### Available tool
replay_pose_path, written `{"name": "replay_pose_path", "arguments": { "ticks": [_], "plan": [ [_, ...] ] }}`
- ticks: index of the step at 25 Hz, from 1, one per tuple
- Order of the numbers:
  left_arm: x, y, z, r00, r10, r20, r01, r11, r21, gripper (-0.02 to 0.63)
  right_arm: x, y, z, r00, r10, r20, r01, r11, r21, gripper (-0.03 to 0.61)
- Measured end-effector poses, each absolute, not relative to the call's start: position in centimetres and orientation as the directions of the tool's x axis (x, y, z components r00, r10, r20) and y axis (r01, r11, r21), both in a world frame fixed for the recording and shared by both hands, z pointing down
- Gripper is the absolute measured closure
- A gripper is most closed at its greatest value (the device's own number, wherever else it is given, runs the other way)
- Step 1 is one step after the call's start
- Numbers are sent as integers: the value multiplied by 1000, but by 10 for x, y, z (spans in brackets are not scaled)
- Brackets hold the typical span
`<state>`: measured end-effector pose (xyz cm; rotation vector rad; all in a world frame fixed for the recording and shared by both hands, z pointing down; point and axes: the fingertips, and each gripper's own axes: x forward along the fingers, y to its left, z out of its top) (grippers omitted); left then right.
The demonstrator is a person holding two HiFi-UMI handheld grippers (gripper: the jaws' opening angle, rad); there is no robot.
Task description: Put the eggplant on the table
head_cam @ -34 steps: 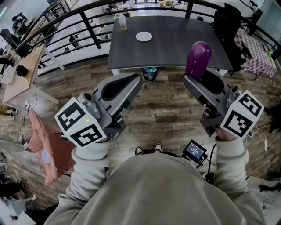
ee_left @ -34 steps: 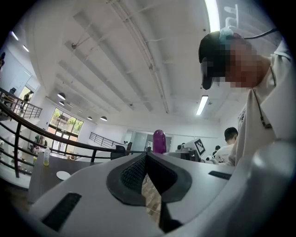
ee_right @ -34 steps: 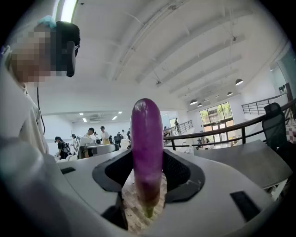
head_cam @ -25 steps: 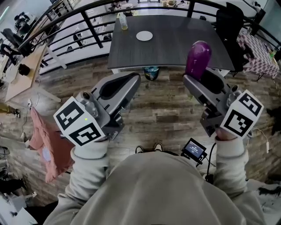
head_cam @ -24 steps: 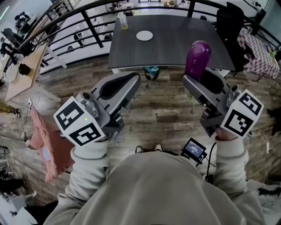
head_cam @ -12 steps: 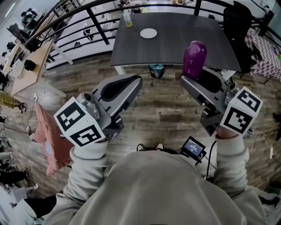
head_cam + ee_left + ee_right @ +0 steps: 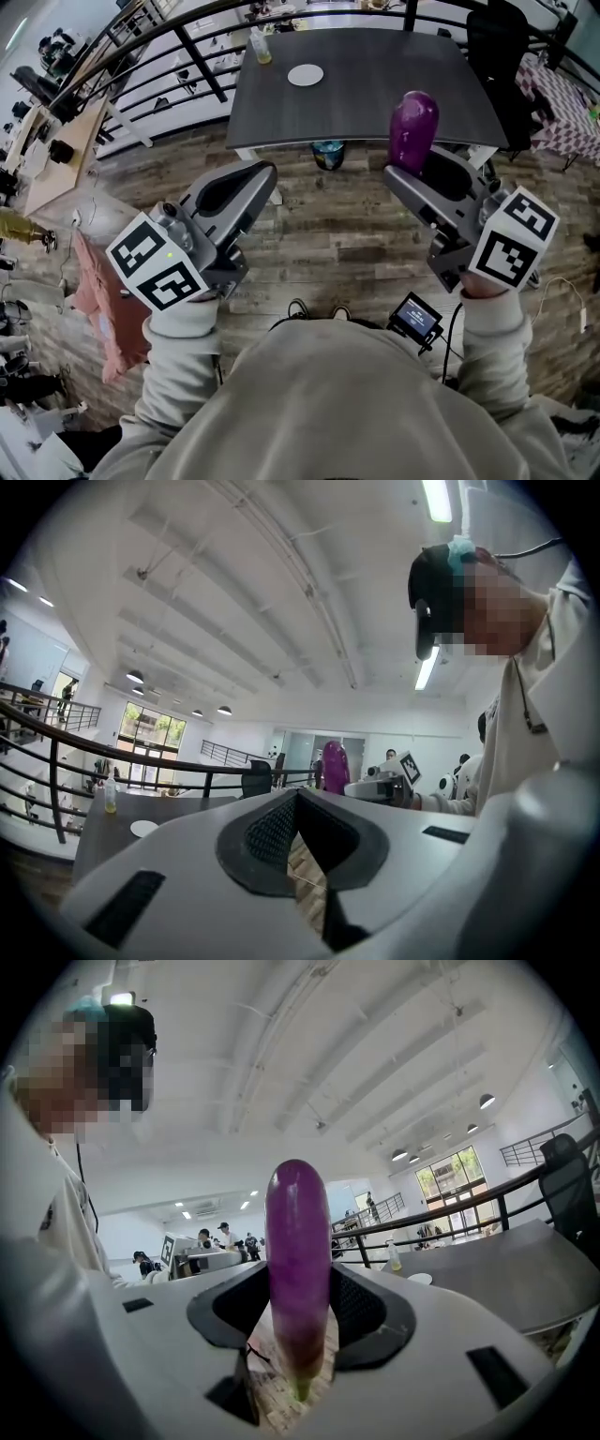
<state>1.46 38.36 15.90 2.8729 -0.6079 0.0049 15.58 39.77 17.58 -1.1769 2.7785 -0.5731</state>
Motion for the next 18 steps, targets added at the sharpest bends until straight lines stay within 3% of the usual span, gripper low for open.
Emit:
{"name": "replay_pose_path", "arguments": {
  "ticks": [18],
  "plan": [
    [17, 342, 170, 924, -383, 5, -375, -901, 217, 607, 169, 374, 187, -664, -743, 87, -710, 590, -385, 367]
  ]
}}
